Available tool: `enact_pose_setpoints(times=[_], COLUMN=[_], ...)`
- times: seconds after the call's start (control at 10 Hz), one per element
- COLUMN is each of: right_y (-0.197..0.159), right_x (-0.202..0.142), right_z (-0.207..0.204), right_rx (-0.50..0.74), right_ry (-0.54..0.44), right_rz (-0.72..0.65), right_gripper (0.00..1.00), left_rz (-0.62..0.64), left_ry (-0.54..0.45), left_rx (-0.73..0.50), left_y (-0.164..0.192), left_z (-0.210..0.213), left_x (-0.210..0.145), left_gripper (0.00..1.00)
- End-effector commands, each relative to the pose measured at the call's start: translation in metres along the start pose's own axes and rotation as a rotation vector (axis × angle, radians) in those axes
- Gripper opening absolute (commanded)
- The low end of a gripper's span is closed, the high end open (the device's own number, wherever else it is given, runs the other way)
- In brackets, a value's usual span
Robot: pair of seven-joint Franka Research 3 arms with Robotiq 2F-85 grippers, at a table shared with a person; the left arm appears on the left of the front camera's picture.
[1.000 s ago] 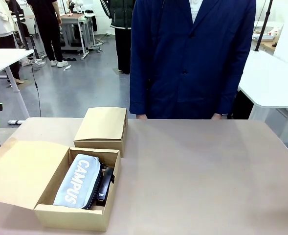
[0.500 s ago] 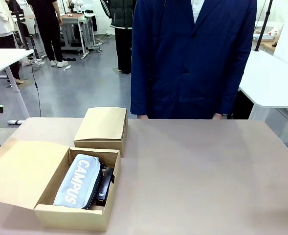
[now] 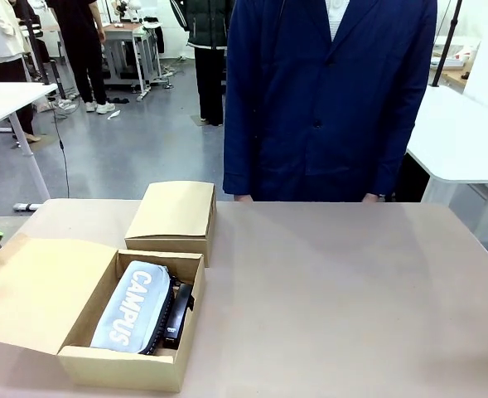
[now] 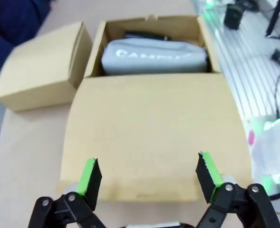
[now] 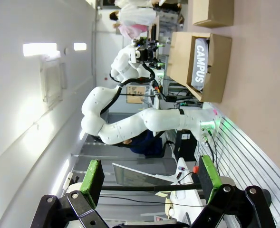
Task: Place items inside the box.
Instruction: Close the lid of the Mailer Box closest to the robot.
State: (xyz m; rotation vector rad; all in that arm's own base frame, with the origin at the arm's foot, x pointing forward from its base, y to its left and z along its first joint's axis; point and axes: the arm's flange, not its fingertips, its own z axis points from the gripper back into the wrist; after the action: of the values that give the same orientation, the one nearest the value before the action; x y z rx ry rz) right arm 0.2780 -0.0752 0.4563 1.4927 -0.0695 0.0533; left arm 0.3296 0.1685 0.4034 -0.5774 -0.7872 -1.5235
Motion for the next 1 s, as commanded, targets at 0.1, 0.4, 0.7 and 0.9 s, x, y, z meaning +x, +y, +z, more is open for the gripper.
enact_pose_setpoints(times=[0.1, 0.4, 0.7, 0.9], right_y=[0.0, 0.0, 0.0, 0.0], right_x=[-0.002, -0.002, -0.002, -0.002], right_z=[0.003, 0.003, 0.003, 0.003], right_rx=[-0.005, -0.005, -0.005, -0.005], right_ry=[0.014, 0.014, 0.014, 0.014], right_rz=[0.026, 0.026, 0.026, 0.026], right_gripper=[1.0, 1.0, 1.0, 1.0], left_rz=[0.078, 0.171, 0.237, 0.242], left_ry=[-0.014, 0.113, 0.159, 0.161], left_rx=[0.099, 0.079, 0.007, -0.061], left_y=[0.017, 0.032, 0.039, 0.037], left_z=[0.024, 0.008, -0.024, -0.044], left_x=[-0.027, -0.056, -0.076, -0.079], left_gripper=[1.0, 1.0, 1.0, 1.0])
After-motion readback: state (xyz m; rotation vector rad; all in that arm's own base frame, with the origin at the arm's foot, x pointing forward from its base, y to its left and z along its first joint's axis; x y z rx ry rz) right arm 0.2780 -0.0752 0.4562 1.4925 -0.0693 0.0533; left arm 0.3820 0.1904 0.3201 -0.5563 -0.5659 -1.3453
